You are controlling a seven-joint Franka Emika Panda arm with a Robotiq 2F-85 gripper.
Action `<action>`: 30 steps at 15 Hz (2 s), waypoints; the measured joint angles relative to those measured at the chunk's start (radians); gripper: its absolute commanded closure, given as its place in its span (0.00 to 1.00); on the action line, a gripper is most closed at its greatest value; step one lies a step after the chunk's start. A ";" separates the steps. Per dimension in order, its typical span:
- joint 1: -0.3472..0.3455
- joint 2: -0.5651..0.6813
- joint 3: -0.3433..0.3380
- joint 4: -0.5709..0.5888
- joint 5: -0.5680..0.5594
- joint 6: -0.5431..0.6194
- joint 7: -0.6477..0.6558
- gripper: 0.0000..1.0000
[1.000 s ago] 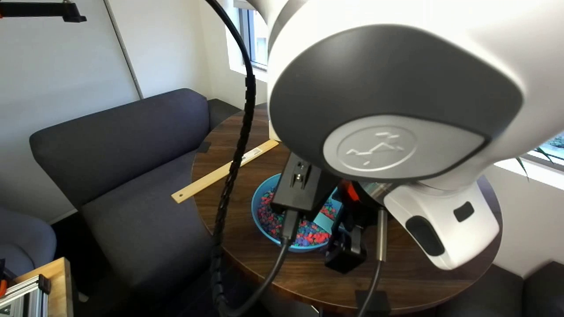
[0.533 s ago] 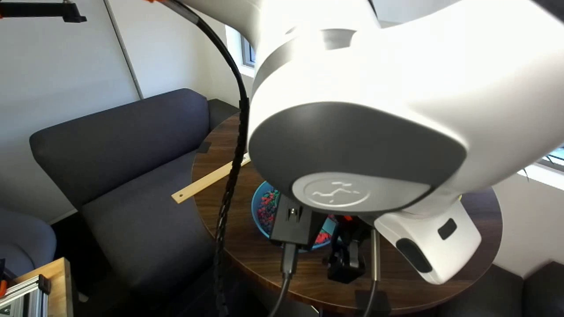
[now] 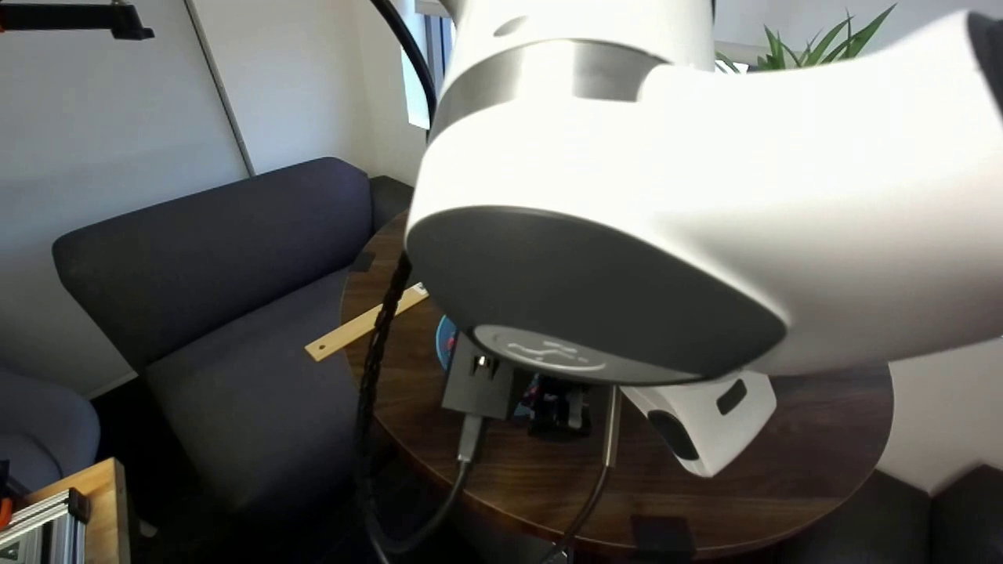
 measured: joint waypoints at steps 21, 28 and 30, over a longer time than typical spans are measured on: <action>-0.004 -0.035 -0.024 -0.030 0.022 0.095 -0.111 0.00; -0.004 0.001 -0.017 -0.092 0.133 0.182 -0.214 0.00; -0.003 0.003 -0.010 -0.097 0.180 0.168 -0.245 0.00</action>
